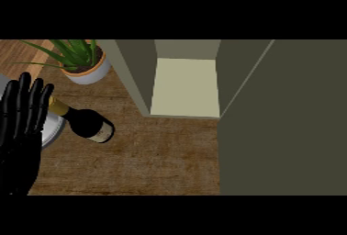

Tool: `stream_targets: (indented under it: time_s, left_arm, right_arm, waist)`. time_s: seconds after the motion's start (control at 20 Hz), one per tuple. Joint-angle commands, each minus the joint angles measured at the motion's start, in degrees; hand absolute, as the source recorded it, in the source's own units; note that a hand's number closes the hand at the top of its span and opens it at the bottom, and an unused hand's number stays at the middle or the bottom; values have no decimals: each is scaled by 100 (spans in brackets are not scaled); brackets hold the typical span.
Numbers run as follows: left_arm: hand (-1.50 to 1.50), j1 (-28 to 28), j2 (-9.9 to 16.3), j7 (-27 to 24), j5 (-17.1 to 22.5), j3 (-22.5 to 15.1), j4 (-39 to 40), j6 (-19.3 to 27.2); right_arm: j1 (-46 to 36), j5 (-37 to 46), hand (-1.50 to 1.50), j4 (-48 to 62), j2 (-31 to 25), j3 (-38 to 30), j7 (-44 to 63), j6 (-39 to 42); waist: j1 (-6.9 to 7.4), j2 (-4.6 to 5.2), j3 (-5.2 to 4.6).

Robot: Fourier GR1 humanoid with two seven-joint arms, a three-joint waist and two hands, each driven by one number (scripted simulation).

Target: Pick up the wine, place it into the cabinet and close the cabinet

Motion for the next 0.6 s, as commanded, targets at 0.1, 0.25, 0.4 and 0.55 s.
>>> stream_targets:
  time_s: [0.1, 0.25, 0.4, 0.55]
  left_arm:
    - [-150, 168, -230, 130, 133, 24, 52, 60]
    - [-150, 23, -185, -389, 218, 267, 647, -59]
    - [-150, -256, -676, 764, 1285, -185, 469, 311]
    - [-150, 49, -685, 827, 1369, -333, 61, 517]
  right_arm:
    - [256, -69, -150, -279, -24, 201, 108, 298]
    - [1189, -400, -150, -562, -30, 126, -521, 696]
    - [795, -863, -150, -763, -211, 763, 668, 1038]
    - [1029, -761, -150, -1163, -151, 912, 920, 929]
  waist:
    - [-229, -168, 13]
    - [-260, -167, 14]
    - [-293, -170, 9]
    - [-238, -175, 12]
